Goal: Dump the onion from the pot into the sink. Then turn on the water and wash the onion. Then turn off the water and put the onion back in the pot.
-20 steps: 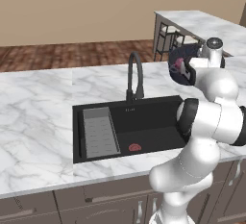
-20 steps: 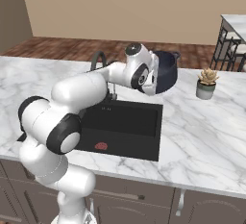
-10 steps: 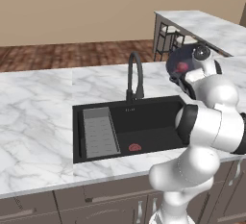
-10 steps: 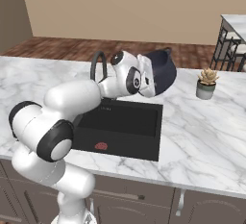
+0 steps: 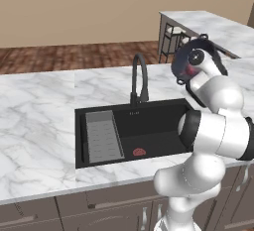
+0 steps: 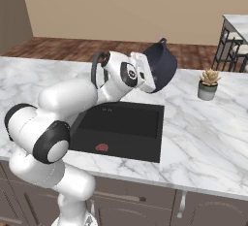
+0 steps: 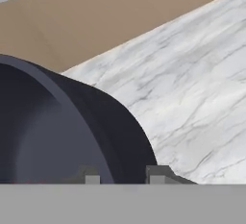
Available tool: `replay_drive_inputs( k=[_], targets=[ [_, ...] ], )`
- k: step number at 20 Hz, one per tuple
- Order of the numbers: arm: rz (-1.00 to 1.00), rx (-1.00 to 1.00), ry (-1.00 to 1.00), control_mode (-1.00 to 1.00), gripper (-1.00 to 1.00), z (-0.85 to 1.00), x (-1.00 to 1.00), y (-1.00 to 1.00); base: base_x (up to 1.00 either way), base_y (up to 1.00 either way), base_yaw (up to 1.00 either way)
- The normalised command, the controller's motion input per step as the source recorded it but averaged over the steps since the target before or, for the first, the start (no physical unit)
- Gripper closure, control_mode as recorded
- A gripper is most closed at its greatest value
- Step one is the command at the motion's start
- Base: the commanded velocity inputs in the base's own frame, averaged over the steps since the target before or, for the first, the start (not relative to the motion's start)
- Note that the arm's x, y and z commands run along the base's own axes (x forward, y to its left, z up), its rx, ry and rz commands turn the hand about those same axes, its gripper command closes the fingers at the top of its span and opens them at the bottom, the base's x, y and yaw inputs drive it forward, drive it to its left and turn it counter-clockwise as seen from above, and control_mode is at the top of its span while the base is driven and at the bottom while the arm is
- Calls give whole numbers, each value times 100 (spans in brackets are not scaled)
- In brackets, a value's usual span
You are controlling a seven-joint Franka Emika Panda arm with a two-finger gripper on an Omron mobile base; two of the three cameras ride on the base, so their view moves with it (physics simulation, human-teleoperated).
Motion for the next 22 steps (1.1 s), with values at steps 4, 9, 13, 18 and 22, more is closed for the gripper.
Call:
replay_drive_inputs(
  k=[4,9,13,18,22],
  targets=[
    [0,-19,13,-100,100,46,0,0,0,0,0],
    [0,-20,21,-100,100,30,8,0,0,0,0],
    [0,-22,13,-100,100,31,5,0,0,0,0],
    [0,-21,3,-100,100,33,1,0,0,0,0],
    [0,-25,9,-100,100,11,2,17,0,0,0]
  ],
)
